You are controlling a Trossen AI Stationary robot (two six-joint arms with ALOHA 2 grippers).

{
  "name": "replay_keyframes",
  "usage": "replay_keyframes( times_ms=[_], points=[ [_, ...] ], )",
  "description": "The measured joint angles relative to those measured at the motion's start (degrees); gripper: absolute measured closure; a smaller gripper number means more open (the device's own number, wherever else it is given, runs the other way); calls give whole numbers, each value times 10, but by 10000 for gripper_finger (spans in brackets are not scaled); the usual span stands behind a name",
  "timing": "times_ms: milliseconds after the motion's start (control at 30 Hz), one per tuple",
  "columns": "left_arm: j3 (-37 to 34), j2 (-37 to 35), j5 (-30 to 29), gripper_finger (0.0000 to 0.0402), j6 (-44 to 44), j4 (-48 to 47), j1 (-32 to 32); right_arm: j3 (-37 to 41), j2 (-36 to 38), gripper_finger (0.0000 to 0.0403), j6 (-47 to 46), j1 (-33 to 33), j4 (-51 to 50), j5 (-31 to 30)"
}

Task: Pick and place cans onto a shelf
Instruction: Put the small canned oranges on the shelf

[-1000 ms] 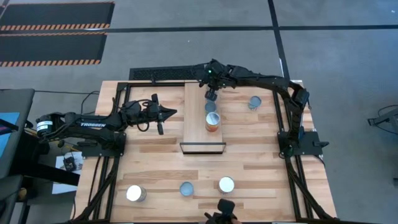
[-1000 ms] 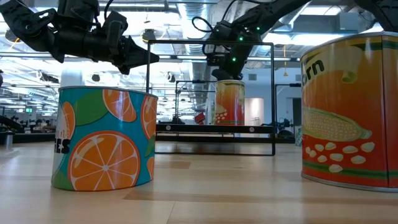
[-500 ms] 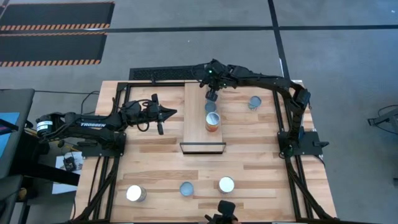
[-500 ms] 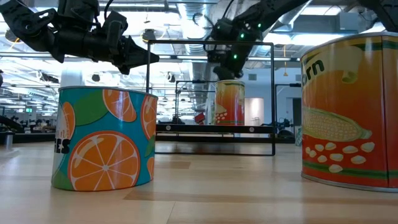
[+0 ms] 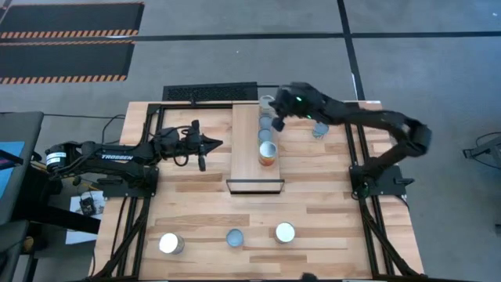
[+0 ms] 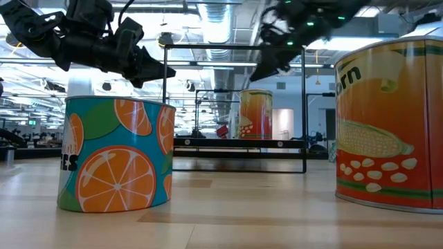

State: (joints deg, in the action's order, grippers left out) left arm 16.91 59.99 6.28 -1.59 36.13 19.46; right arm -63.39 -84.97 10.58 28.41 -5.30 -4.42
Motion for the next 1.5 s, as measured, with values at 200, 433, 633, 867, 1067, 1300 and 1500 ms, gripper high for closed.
replay_keyframes(
  times_ms=[200,433,633,867,1067,1300,1500],
  points=[
    [0,0,0,400,4,-22,-16,184,131,398,-37,-21,140,3],
    [0,0,0,400,-1,-46,-52,362,258,399,-57,-49,301,4],
    [0,0,0,400,-8,-72,-98,466,312,398,-70,-73,417,3],
    [14,0,-48,400,-25,-115,-183,539,334,398,-80,-126,491,-32],
    [74,0,-137,400,-15,-271,-252,589,333,399,-83,-183,560,-103],
    [100,0,-159,400,11,-318,-306,627,333,398,-92,-252,632,-157],
    [100,1,-152,400,8,-314,-376,627,333,395,-71,-274,651,-170]
  ],
)
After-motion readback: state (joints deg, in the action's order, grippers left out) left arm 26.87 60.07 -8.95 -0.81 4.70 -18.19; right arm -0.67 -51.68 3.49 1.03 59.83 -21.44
